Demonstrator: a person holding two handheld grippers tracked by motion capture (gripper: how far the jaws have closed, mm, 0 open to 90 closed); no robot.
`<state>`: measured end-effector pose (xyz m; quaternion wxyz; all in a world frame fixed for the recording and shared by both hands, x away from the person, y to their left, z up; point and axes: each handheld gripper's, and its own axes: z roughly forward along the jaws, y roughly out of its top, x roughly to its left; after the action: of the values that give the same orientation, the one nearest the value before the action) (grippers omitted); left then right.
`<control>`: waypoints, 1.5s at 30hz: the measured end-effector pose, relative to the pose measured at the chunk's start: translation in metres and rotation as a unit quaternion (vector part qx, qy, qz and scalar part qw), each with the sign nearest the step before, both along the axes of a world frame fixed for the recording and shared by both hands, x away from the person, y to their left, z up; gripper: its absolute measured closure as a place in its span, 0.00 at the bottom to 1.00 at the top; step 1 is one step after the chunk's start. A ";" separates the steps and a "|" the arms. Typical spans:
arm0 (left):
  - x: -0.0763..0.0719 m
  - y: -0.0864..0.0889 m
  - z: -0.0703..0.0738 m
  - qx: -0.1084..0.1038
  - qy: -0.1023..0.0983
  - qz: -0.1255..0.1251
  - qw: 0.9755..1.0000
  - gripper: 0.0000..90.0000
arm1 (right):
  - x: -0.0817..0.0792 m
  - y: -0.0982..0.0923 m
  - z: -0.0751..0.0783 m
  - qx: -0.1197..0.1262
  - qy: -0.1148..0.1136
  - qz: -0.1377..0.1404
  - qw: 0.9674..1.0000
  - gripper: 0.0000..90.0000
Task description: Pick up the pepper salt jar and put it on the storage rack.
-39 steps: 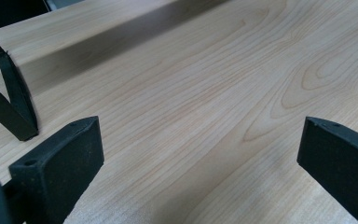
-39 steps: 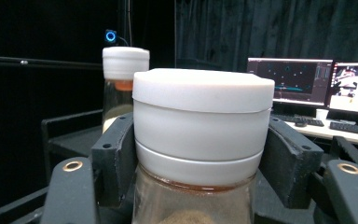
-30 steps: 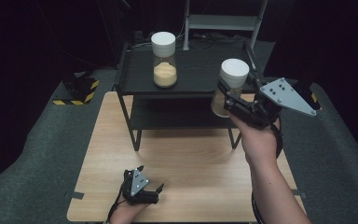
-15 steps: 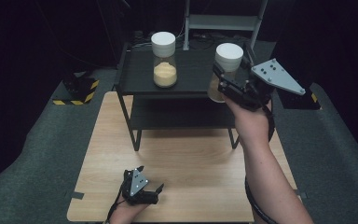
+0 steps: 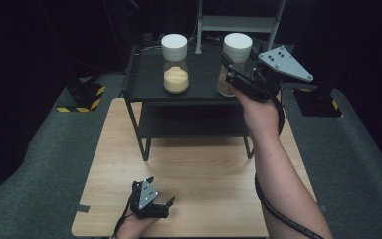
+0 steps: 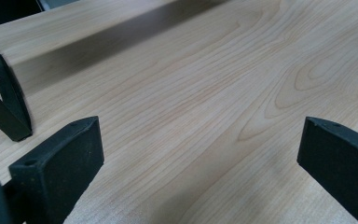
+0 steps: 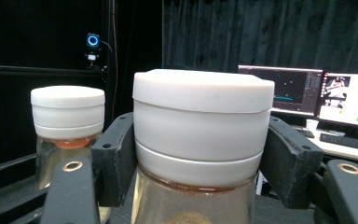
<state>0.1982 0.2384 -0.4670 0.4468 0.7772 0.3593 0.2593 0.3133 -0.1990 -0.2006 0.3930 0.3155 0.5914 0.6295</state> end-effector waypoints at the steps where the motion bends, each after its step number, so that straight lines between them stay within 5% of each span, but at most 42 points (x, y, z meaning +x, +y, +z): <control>1: 0.000 0.000 0.000 0.000 0.000 0.000 1.000 0.01 | 0.001 0.001 0.000 0.000 -0.001 0.000 1.000 0.37; 25: 0.000 0.001 -0.001 -0.002 -0.001 -0.002 1.000 0.01 | 0.028 0.020 -0.007 -0.006 0.015 0.002 1.000 0.37; 45: 0.000 0.001 -0.001 0.000 -0.003 -0.004 1.000 0.01 | 0.028 0.022 -0.013 -0.011 0.012 0.000 1.000 0.36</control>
<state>0.1977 0.2393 -0.4676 0.4490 0.7776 0.3551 0.2601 0.3415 -0.1770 -0.2133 0.3892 0.3192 0.6028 0.6191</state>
